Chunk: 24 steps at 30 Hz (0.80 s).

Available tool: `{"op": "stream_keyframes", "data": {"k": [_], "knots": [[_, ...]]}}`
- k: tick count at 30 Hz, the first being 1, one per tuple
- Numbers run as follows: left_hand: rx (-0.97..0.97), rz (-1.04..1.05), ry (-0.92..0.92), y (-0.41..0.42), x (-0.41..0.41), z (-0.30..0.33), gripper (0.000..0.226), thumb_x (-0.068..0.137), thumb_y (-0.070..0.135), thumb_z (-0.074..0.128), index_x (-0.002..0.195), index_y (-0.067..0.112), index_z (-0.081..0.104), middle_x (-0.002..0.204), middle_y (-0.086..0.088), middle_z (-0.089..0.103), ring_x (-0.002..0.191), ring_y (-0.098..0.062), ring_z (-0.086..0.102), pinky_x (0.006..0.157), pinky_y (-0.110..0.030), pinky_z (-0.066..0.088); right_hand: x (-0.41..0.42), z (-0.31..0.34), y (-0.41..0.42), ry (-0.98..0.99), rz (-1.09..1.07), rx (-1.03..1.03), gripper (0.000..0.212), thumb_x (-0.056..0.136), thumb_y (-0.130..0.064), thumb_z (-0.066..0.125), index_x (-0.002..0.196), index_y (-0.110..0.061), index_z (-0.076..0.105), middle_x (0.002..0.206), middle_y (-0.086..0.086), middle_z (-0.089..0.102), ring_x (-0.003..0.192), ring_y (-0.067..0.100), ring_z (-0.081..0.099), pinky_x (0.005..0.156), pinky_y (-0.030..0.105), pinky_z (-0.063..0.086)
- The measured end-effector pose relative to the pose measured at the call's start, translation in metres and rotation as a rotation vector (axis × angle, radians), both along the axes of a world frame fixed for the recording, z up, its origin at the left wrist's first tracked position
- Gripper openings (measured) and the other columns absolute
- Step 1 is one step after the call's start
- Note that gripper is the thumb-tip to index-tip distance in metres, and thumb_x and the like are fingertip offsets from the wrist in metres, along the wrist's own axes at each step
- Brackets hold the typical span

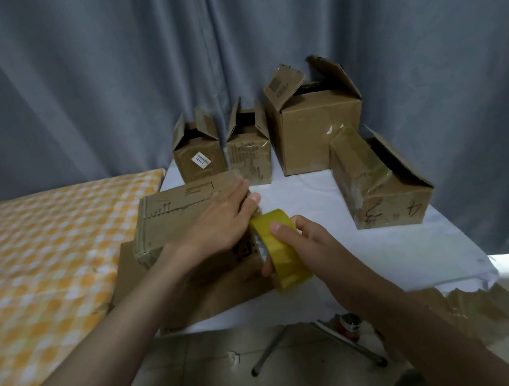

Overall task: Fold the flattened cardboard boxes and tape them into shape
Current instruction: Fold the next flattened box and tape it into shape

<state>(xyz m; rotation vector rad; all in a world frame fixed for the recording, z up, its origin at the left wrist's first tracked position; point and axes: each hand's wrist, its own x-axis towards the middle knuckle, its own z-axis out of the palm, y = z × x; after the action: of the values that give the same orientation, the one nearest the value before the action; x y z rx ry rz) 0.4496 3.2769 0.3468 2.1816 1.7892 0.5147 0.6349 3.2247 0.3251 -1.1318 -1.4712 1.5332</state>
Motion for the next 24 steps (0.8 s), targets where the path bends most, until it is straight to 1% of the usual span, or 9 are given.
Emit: {"op": "stream_keyframes", "data": {"k": [2,6,9,11,13,16,19,21,24], "knots": [[0.005,-0.008,0.059,0.003,-0.004,-0.006,0.065,0.1,0.061,0.015,0.158,0.031,0.016,0.164,0.013,0.011,0.15,-0.005,0.01,0.122,-0.031,0.003,0.001,-0.002,-0.002,0.031,-0.013,0.01,0.04,0.101,-0.042,0.051,0.119,-0.006,0.055,0.082,0.007,0.077,0.08,0.016,0.074,0.084,0.039,0.059],[0.027,-0.002,0.126,0.01,-0.009,-0.013,0.084,0.086,0.079,-0.001,0.157,0.036,0.01,0.164,0.017,0.006,0.15,-0.004,0.008,0.123,-0.034,0.004,0.002,-0.003,-0.005,0.073,-0.045,0.04,0.038,0.102,-0.04,0.052,0.118,-0.005,0.057,0.082,0.004,0.077,0.075,0.015,0.074,0.073,0.032,0.06],[0.034,0.003,0.126,0.011,-0.011,-0.015,0.092,0.08,0.087,-0.001,0.157,0.039,0.009,0.163,0.019,0.005,0.15,-0.005,0.008,0.113,-0.026,0.0,-0.001,-0.003,-0.009,0.038,-0.044,0.05,0.037,0.102,-0.038,0.051,0.117,-0.004,0.055,0.079,0.0,0.077,0.073,0.012,0.074,0.069,0.027,0.059],[0.046,0.012,0.137,0.01,-0.01,-0.014,0.094,0.078,0.09,0.001,0.157,0.039,0.009,0.163,0.02,0.005,0.149,-0.006,0.01,0.107,-0.024,0.002,0.0,-0.002,-0.011,0.029,-0.046,0.05,0.038,0.102,-0.037,0.05,0.118,-0.003,0.055,0.078,-0.002,0.077,0.072,0.01,0.074,0.067,0.024,0.059],[0.042,0.025,0.15,0.009,-0.01,-0.013,0.099,0.074,0.094,0.001,0.157,0.039,0.008,0.164,0.019,0.004,0.15,-0.01,0.01,0.111,-0.028,0.005,0.001,-0.002,-0.011,0.001,-0.037,0.049,0.041,0.102,-0.04,0.049,0.119,-0.003,0.054,0.08,0.0,0.077,0.075,0.011,0.074,0.074,0.03,0.059],[-0.002,0.045,0.175,0.007,-0.01,-0.011,0.107,0.066,0.1,0.004,0.156,0.042,0.005,0.164,0.021,0.001,0.152,-0.018,0.011,0.118,-0.047,0.015,0.002,-0.006,-0.012,-0.012,-0.013,0.037,0.041,0.102,-0.044,0.048,0.119,-0.007,0.055,0.084,0.005,0.077,0.082,0.016,0.074,0.089,0.042,0.056],[-0.016,0.062,0.174,0.008,-0.011,-0.012,0.112,0.061,0.104,0.008,0.155,0.045,0.003,0.163,0.023,-0.001,0.152,-0.021,0.011,0.116,-0.052,0.018,0.009,-0.005,-0.009,0.008,0.063,0.013,0.038,0.102,-0.045,0.046,0.116,-0.013,0.06,0.09,0.003,0.078,0.084,0.014,0.075,0.081,0.034,0.06],[-0.013,0.061,0.17,0.009,-0.011,-0.012,0.112,0.06,0.105,0.01,0.155,0.046,0.002,0.163,0.023,-0.002,0.152,-0.022,0.011,0.116,-0.053,0.018,0.021,0.001,0.001,0.035,0.117,-0.006,0.043,0.104,-0.049,0.04,0.1,-0.021,0.072,0.092,0.002,0.077,0.087,0.012,0.074,0.073,0.023,0.059],[0.04,0.025,0.166,0.008,-0.01,-0.011,0.108,0.062,0.104,0.014,0.154,0.045,0.011,0.162,0.022,0.007,0.147,-0.024,0.024,0.112,-0.056,0.028,0.04,0.003,0.031,-0.081,-0.042,0.135,0.042,0.107,-0.033,0.043,0.086,-0.012,0.073,0.087,0.006,0.074,0.085,0.017,0.071,0.071,0.023,0.057]]}}
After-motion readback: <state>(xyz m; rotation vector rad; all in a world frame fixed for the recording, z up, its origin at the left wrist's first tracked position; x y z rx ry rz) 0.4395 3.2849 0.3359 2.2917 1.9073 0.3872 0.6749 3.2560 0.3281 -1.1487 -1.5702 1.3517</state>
